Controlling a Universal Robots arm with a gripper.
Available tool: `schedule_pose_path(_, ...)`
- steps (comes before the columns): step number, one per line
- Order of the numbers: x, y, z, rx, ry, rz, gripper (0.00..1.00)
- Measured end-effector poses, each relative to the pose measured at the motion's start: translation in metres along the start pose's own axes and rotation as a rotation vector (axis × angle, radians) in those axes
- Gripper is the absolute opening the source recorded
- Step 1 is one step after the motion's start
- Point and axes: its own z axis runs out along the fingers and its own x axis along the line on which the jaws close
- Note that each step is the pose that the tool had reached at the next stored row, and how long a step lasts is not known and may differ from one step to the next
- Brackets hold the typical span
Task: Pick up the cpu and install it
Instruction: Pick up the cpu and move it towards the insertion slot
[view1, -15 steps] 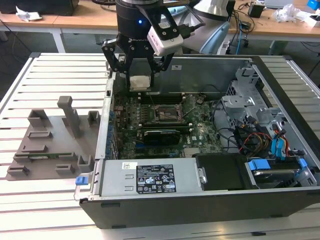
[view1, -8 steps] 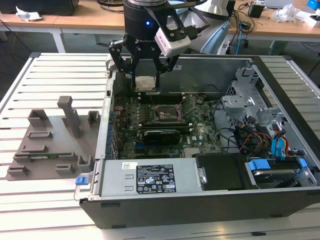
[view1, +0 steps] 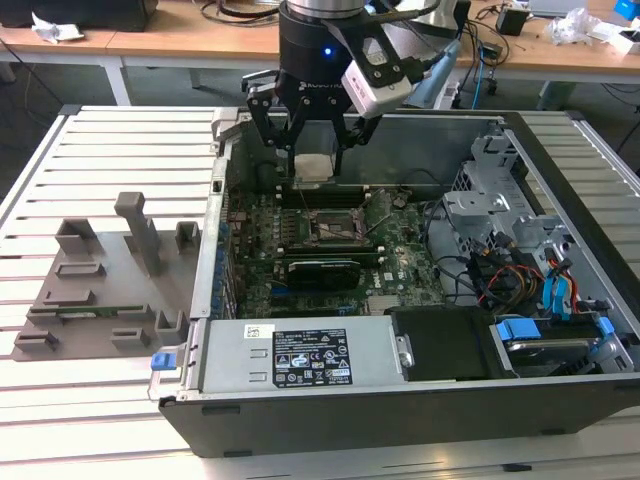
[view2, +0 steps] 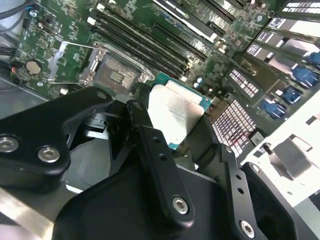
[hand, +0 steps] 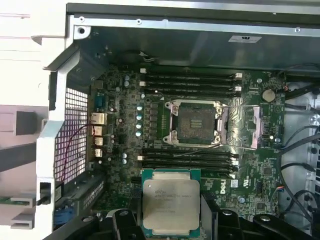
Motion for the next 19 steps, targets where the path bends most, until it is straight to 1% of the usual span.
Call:
schedule_pose_path(5,-0.0101,0.0010,0.0017,0.0000,0.0000,0.000,0.55)
schedule_pose_path(9,-0.0240,0.0031,0.0040,0.0001,0.0000,0.000,0.55)
schedule_pose_path(13,-0.0340,0.0053,0.0061,0.0003,0.0000,0.000,0.55)
schedule_pose_path(19,-0.0451,0.0090,0.0093,0.0003,0.0001,0.000,0.55)
